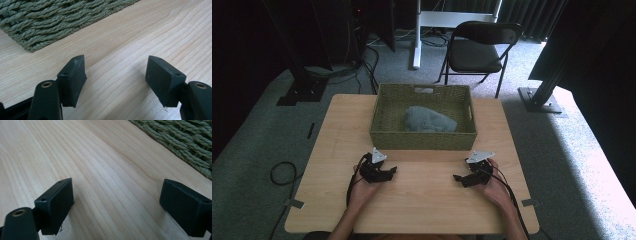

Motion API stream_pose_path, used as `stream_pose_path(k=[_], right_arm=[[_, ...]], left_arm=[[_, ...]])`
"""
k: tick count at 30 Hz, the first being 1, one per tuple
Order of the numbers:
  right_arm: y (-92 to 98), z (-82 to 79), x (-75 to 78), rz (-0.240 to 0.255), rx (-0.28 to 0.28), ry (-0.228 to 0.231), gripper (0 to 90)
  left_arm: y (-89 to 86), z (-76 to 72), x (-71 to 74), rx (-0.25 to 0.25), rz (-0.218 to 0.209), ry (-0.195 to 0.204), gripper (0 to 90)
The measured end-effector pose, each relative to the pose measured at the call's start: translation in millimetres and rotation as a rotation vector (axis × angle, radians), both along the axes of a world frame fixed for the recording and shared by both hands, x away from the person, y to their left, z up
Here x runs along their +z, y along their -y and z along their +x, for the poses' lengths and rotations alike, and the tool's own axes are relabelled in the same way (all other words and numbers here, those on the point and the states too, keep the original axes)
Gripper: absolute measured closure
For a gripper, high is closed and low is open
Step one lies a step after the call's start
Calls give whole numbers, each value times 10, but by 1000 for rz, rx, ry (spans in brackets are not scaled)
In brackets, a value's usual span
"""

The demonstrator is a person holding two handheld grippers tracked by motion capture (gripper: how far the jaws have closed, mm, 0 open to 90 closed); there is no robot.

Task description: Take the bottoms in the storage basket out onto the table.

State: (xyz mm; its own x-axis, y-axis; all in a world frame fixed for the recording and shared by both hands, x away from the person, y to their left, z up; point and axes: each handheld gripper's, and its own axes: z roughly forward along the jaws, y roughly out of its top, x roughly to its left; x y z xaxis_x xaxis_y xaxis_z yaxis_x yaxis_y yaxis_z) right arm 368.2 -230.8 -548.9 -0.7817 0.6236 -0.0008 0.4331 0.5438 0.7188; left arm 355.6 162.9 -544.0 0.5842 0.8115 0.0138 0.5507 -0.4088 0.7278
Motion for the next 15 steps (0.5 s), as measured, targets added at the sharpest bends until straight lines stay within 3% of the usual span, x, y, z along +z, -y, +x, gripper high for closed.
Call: stream_pose_path(k=[9, 15], right_arm=[[80, -7, -1, 2, -39, 0, 120], [261, -8, -1, 5, -76, 4, 139]], left_arm=[[5, -2, -1, -7, -1, -4, 318], [-26, 4, 29, 19, -10, -19, 430]])
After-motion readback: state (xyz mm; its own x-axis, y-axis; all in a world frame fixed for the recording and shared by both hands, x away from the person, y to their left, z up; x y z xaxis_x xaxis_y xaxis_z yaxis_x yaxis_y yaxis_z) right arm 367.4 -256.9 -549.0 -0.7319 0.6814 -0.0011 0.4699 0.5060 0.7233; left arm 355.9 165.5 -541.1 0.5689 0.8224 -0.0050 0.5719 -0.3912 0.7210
